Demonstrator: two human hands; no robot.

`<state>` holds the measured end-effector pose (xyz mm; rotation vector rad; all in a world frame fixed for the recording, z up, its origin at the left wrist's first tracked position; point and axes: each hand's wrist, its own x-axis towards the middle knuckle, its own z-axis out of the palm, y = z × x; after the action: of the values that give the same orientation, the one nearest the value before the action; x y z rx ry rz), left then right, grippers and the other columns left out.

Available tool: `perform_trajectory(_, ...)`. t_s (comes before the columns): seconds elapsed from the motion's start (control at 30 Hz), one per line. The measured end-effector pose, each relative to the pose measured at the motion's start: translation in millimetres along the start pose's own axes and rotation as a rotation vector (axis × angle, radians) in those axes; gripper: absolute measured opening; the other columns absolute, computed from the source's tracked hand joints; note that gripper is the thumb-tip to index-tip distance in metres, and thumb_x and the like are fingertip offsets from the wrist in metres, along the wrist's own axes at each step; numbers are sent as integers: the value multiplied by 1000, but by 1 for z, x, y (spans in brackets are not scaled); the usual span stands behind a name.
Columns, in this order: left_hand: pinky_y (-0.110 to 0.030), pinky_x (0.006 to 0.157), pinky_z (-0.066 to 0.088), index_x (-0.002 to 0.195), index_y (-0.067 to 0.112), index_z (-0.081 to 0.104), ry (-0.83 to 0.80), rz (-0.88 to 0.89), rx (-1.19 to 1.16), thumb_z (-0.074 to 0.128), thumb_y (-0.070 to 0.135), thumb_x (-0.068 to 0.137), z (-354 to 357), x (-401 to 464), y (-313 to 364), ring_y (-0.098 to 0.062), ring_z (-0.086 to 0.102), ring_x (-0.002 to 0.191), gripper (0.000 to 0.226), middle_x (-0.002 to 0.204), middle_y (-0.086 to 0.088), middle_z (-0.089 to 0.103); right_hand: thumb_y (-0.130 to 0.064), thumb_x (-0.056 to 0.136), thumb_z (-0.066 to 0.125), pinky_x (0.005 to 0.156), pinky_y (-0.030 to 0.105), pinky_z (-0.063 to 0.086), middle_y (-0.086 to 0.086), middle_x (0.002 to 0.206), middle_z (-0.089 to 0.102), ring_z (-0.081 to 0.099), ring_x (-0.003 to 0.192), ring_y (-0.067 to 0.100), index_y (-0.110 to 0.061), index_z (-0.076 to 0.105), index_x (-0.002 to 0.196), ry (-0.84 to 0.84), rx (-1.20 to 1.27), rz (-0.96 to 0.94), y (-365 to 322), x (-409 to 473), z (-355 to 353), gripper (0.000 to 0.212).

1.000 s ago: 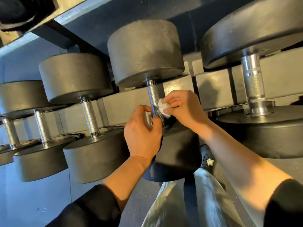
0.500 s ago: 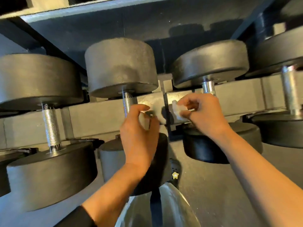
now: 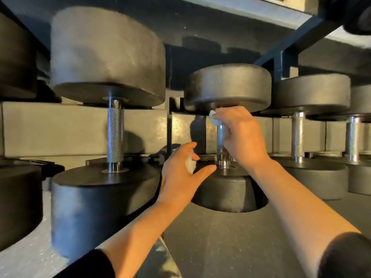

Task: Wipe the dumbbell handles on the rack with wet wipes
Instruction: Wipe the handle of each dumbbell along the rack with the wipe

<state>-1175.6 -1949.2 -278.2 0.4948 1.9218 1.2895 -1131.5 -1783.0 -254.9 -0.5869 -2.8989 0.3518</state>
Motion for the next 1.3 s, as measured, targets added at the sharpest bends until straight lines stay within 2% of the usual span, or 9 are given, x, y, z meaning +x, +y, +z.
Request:
perform_trajectory(0.17, -35, 101, 41, 127, 28, 52, -7, -29, -50, 77, 39, 73, 3, 3, -2, -2, 55, 99, 60, 94, 12, 61, 18, 62, 65, 71, 37, 56, 10, 106, 69, 58, 104, 31, -1, 71, 100, -190, -123, -104, 7, -3, 3, 42)
perform_trajectory(0.43, -38, 95, 45, 121, 26, 56, 12, -44, -55, 79, 39, 71, 5, 5, -3, -4, 57, 94, 57, 92, 11, 61, 11, 76, 66, 86, 1, 35, 1, 106, 67, 54, 104, 11, -11, 74, 99, -569, 37, -38, 14, -26, -19, 33)
perform_trajectory(0.53, -40, 94, 45, 120, 25, 56, 9, -42, -46, 79, 39, 70, 5, 5, -2, -8, 58, 94, 56, 92, 10, 62, 12, 79, 60, 86, -1, 33, -10, 98, 58, 53, 103, 8, -16, 74, 98, -672, 124, 71, 13, -27, -28, 37)
perform_trajectory(0.6, -41, 94, 46, 117, 25, 58, 17, -48, -57, 80, 38, 70, 6, 4, -2, -9, 58, 94, 53, 90, 10, 62, 12, 79, 60, 87, 6, 39, -10, 99, 60, 55, 101, 10, -18, 74, 96, -602, 180, 125, 13, -29, -28, 38)
perform_trajectory(0.77, -42, 94, 46, 112, 26, 58, 14, -43, -45, 78, 38, 70, 6, 4, -2, -11, 58, 95, 48, 90, 10, 62, 9, 78, 65, 88, 21, 43, -15, 102, 63, 51, 98, -8, -13, 73, 98, 26, 218, 205, 19, -28, -24, 31)
perform_trajectory(0.83, -38, 94, 46, 111, 27, 58, 7, -45, -30, 78, 39, 71, 6, 3, -3, -11, 58, 95, 46, 91, 9, 62, 6, 78, 67, 88, 27, 45, -13, 104, 63, 56, 101, 2, -15, 73, 100, 133, 188, 213, 24, -20, -22, 31)
perform_trajectory(1.03, -32, 94, 44, 114, 27, 58, 19, -54, 67, 77, 43, 71, 8, 5, -3, -9, 60, 92, 49, 92, 10, 64, 9, 75, 67, 71, 30, 52, 5, 95, 66, 62, 88, 16, -9, 72, 94, 26, 137, 103, 31, -14, -6, 27)
perform_trajectory(1.2, -7, 78, 36, 112, 27, 58, 19, -28, 138, 75, 45, 72, 7, 7, -2, 5, 56, 81, 48, 90, 11, 64, 5, 73, 70, 72, 5, 40, 0, 93, 67, 61, 87, 12, -9, 74, 87, -188, 203, 128, 25, -29, -14, 19)
perform_trajectory(1.3, -14, 80, 36, 113, 27, 57, 23, -17, 184, 73, 47, 73, 7, 7, -3, 10, 52, 79, 47, 87, 15, 62, 4, 71, 74, 73, 3, 41, -9, 88, 63, 59, 82, 1, -9, 75, 83, -311, 337, 217, 24, -35, -19, 17)
